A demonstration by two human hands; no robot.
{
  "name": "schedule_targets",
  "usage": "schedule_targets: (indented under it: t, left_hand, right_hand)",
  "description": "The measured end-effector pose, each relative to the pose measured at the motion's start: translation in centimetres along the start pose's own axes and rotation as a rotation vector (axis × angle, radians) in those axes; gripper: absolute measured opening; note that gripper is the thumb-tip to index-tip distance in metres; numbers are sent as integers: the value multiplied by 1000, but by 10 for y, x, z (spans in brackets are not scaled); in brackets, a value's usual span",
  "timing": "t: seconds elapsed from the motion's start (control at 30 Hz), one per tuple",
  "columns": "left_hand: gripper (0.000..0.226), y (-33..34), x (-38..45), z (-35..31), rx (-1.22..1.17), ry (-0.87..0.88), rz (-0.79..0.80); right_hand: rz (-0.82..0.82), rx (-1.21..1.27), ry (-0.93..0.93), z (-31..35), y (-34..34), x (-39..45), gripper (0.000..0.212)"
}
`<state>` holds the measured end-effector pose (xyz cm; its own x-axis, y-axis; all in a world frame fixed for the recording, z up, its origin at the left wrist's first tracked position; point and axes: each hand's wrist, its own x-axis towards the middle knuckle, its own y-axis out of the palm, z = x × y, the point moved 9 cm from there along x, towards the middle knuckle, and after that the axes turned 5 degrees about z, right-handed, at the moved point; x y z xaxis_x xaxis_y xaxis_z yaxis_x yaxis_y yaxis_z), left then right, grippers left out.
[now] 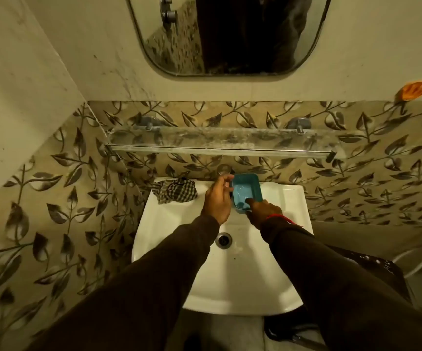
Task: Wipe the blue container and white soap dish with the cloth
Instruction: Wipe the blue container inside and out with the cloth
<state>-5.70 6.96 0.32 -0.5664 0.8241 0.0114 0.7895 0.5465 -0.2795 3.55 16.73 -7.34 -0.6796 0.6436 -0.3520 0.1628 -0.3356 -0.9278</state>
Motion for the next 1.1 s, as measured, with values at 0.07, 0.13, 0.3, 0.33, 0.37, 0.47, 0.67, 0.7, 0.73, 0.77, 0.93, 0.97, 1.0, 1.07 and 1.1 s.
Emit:
schedule_targets:
  t: [0.07,0.13,0.3,0.33,0.37,0.47,0.67,0.7,0.73,0.77,0.93,0.97,1.0,1.07,1.1]
  left_hand:
    - [32,-5,-2,5,-9,-44,-48]
    - [31,-6,-8,12,-9,-68,-79]
    - [32,-14,-12,15,-119,-105,-118]
    - [32,-15,-14,17,-117,-105,-126]
    - [32,-16,-16,19,-125,-103,-139]
    - [32,-17,-25,25,-117,-110,-187]
    - [26,-15,-39,27,-179,-194,-311]
    - [34,-15,-40,28,-207,-236,-313]
    - [44,-12,-41,30,-268,-292,-289]
    - [56,-6,-41,32,-371,-357,-232]
    - [96,24,-50,16,-1109,-495,132]
    - [96,17,-51,15,-1177,-474,116]
    - [96,9,-52,14,-1227,-452,93]
    - [95,-12,-54,17,-1288,-415,33]
    - [95,-25,-54,19,-1293,-400,1]
  right_hand:
    - [-17,-10,8,0,-2,1,36]
    - [-34,-36,0,2,-2,-1,32]
    - [-72,-6,-59,4,-12,-17,29]
    - [-85,11,-76,4,-13,-23,30]
    - [-97,21,-91,3,-15,-31,30]
    - [-130,58,-131,-2,-19,-57,32]
    - [-235,114,-225,-1,-47,-110,34]
    - [-265,126,-255,3,-54,-118,33]
    - [-294,139,-290,7,-60,-127,33]
    - [-320,151,-327,12,-67,-134,33]
    - [-377,197,-529,48,-86,-151,34]
    - [-369,204,-565,56,-87,-150,34]
    - [-352,204,-590,64,-87,-147,34]
    - [-292,202,-631,82,-84,-141,36]
    - [-264,203,-657,94,-82,-138,37]
